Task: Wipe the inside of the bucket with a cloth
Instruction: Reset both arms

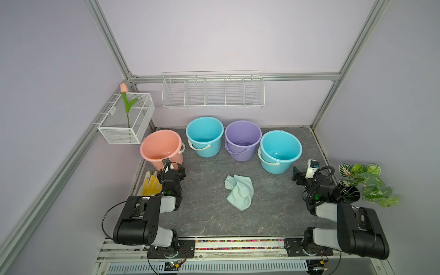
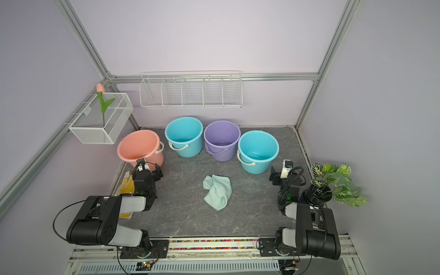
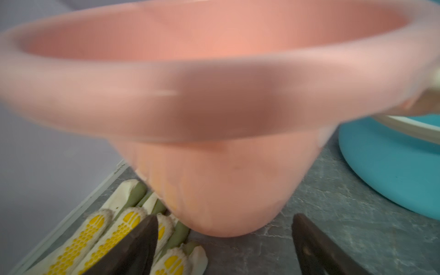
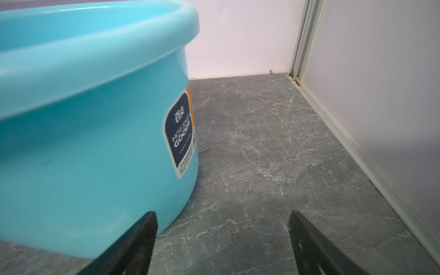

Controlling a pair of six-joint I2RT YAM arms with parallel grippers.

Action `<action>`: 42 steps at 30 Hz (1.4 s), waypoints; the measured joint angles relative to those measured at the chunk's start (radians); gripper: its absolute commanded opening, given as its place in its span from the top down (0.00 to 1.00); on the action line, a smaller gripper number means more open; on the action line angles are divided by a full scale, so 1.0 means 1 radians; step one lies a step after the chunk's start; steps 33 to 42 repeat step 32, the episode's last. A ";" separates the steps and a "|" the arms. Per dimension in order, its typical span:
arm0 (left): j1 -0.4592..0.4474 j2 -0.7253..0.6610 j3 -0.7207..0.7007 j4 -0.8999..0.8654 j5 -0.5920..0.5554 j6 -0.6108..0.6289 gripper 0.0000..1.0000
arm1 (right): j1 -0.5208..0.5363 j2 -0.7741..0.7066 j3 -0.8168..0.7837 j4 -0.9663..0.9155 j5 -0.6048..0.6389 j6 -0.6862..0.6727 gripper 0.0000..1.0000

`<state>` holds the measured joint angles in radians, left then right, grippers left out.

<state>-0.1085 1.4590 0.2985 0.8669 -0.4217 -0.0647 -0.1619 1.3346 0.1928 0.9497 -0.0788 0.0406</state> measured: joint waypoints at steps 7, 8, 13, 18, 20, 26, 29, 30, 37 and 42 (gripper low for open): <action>0.003 0.058 0.094 -0.039 0.064 0.021 0.01 | 0.008 0.166 0.010 0.138 -0.078 0.014 0.11; 0.004 0.058 0.098 -0.039 0.066 0.021 0.01 | 0.020 0.172 0.011 0.154 -0.078 0.010 0.11; 0.004 0.058 0.102 -0.060 0.079 0.020 0.01 | 0.082 0.208 0.044 0.148 -0.052 -0.024 0.11; 0.004 0.058 0.102 -0.068 0.081 0.020 0.02 | 0.141 0.208 0.114 0.078 0.033 -0.053 0.11; 0.004 0.058 0.102 -0.072 0.082 0.021 0.02 | 0.146 0.208 0.128 0.052 0.046 -0.058 0.11; 0.004 0.058 0.102 -0.073 0.082 0.020 0.01 | 0.146 0.208 0.163 -0.029 0.083 -0.064 0.11; 0.004 0.058 0.102 -0.073 0.082 0.020 0.02 | 0.146 0.208 0.167 -0.049 0.087 -0.065 0.11; 0.004 0.058 0.102 -0.072 0.082 0.020 0.01 | 0.146 0.208 0.168 -0.054 0.090 -0.065 0.11; 0.004 0.058 0.102 -0.073 0.082 0.020 0.02 | 0.146 0.208 0.168 -0.057 0.090 -0.065 0.11; 0.004 0.058 0.102 -0.073 0.082 0.020 0.02 | 0.146 0.208 0.168 -0.057 0.090 -0.065 0.11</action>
